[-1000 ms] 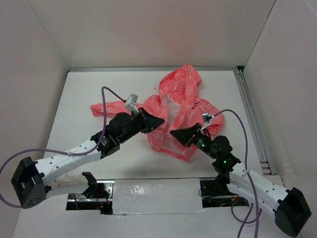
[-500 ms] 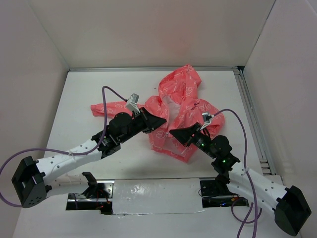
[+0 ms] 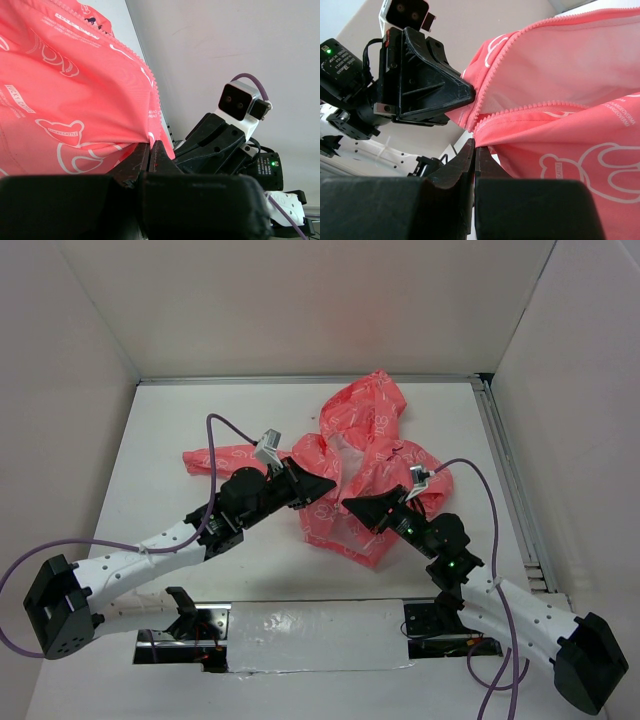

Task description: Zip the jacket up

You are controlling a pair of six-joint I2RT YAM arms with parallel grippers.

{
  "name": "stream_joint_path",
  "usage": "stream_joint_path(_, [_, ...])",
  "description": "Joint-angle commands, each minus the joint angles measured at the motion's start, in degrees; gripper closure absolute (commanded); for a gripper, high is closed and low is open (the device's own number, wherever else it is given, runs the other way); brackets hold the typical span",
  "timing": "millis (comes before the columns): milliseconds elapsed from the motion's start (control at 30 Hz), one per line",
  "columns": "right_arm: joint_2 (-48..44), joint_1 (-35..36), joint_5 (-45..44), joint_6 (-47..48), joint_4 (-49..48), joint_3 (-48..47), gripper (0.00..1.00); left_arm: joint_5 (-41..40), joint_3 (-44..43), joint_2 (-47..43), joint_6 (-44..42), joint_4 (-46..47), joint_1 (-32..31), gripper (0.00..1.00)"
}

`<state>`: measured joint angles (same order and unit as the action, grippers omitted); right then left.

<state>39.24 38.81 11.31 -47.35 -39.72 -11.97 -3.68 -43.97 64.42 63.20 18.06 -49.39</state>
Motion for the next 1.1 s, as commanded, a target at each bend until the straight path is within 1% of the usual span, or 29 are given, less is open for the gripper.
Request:
stream_joint_path(0, [-0.2, 0.3, -0.5, -0.4, -5.0, -2.4, 1.00, 0.7, 0.2, 0.0, -0.4, 4.7, -0.4, 1.00])
stream_joint_path(267, [-0.1, -0.6, -0.9, -0.9, -5.4, -2.5, 1.00, 1.7, 0.4, 0.3, 0.1, 5.0, -0.4, 1.00])
stream_joint_path(400, [1.0, -1.2, 0.3, -1.6, -6.9, -2.6, 1.00, 3.0, 0.8, 0.0, 0.3, 6.0, -0.4, 1.00])
stream_joint_path(767, [0.6, -2.2, -0.3, -3.0, -8.2, -1.7, 1.00, 2.3, 1.2, 0.3, 0.5, 5.1, -0.4, 1.00])
stream_joint_path(933, [0.7, -2.3, -1.2, -4.1, -9.1, -1.1, 1.00, 3.2, 2.0, -0.2, 2.4, 5.5, -0.4, 1.00])
stream_joint_path(1000, [1.2, -2.4, -1.4, -4.7, -10.2, -1.0, 1.00, 3.2, 2.7, -0.5, 3.1, 6.5, -0.4, 1.00])
stream_joint_path(1067, [1.9, -2.5, -1.4, -5.5, -11.8, -0.9, 1.00, 5.1, 3.7, -0.6, 2.9, 8.0, -0.4, 1.00])
